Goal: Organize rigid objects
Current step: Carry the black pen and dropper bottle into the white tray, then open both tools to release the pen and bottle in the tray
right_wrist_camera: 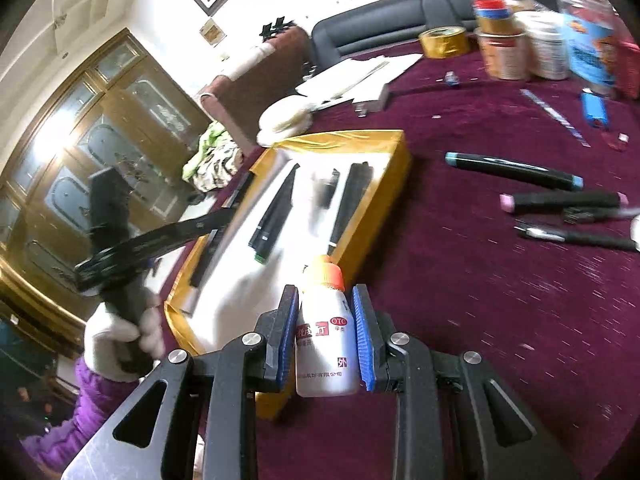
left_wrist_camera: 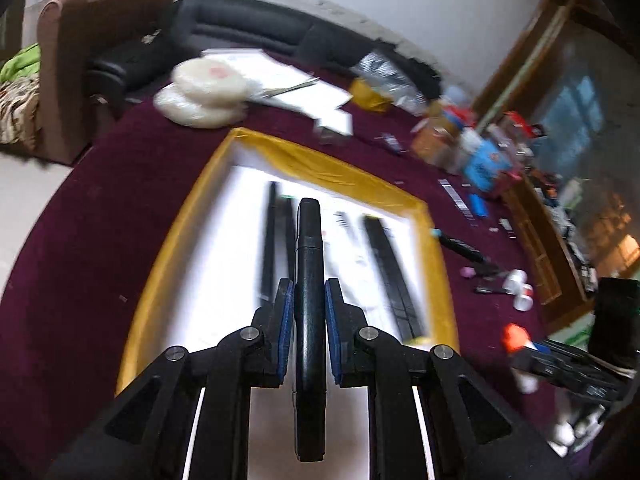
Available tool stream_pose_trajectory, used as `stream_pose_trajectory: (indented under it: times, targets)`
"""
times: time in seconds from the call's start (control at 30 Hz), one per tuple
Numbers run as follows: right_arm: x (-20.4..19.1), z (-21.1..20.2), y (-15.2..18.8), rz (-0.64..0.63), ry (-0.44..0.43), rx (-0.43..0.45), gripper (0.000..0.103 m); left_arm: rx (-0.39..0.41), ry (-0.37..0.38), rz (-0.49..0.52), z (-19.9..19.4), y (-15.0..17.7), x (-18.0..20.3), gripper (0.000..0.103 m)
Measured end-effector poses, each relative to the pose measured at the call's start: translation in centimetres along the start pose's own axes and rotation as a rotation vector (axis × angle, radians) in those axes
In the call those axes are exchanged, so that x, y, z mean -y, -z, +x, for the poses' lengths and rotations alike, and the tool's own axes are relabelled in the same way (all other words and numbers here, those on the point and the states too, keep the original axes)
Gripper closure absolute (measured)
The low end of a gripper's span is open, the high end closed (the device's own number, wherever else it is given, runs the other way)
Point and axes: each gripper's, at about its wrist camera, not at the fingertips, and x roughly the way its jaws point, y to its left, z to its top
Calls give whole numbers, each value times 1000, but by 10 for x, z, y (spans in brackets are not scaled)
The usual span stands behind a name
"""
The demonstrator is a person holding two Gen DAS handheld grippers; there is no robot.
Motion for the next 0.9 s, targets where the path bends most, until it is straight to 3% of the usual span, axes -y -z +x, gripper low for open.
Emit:
stream_pose_trajectory:
  times: [0.17, 0.33, 0.43, 0.63, 0.73, 0.8, 0.9]
  targets:
    - [-22, 34, -12, 0, -35, -46, 79, -79, -82, -12, 29, -13, -29, 90]
    - [-39, 73, -22, -5, -38, -105, 79, -147, -121, 1, 56, -25, -33, 90]
    - [-47, 92, -26, -15, -27, -131, 79, -141, -148, 21, 63, -30, -27, 90]
    - [-53, 124, -33, -25, 12, -173, 79, -106, -93, -13, 56, -30, -34, 87]
    - [-52, 136, -35, -33, 42, -182, 79, -76, -62, -43, 41, -27, -37, 71]
    - [-52, 143, -36, -38, 57, -186, 79, -50, -35, -66, 28, -24, -40, 54]
    - [-52, 149, -38, -42, 70, -184, 78, 8, -6, -98, 3, -15, -44, 49]
